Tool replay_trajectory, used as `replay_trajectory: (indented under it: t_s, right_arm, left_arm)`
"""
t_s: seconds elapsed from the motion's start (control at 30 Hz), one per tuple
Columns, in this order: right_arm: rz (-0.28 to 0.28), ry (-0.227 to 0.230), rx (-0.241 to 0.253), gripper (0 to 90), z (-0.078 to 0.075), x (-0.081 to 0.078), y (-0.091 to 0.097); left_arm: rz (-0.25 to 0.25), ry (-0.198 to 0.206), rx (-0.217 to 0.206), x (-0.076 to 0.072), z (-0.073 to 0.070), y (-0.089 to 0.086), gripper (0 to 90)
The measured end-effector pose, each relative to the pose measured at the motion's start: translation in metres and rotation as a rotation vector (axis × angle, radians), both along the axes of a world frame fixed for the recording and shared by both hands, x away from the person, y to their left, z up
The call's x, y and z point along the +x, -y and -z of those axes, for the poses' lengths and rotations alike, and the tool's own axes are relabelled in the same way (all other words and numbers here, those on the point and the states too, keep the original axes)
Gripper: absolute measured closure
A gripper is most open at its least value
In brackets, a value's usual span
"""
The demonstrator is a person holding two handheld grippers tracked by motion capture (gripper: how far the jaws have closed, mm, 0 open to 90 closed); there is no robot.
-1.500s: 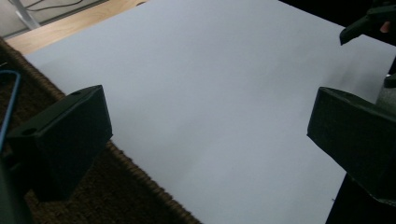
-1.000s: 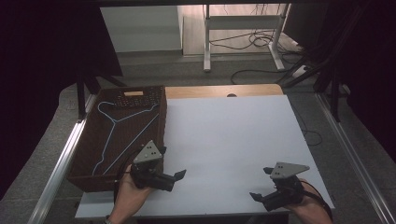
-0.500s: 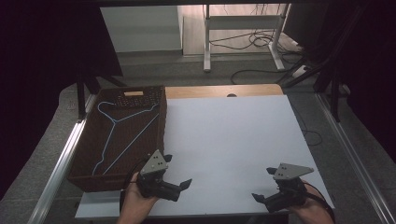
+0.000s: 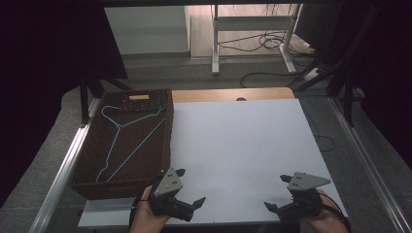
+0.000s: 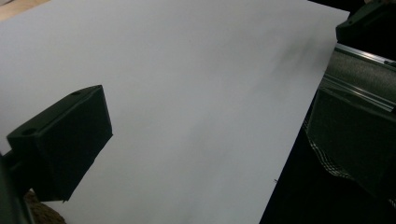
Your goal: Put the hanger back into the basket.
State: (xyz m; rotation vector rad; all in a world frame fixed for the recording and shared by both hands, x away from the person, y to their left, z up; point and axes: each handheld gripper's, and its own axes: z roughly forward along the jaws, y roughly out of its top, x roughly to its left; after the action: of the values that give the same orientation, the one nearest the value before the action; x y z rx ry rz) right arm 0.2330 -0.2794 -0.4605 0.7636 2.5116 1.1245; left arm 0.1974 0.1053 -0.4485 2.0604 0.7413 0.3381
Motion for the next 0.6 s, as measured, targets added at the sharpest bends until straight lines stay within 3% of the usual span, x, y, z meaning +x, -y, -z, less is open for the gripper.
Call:
replay_trajectory:
  t_s: [0.6]
  right_arm:
    - [0.073, 0.006, 0.035, 0.0, 0.001, -0.01, 0.012]
  left_arm:
    - [0.037, -0.001, 0.045, -0.019, 0.02, 0.011, 0.0]
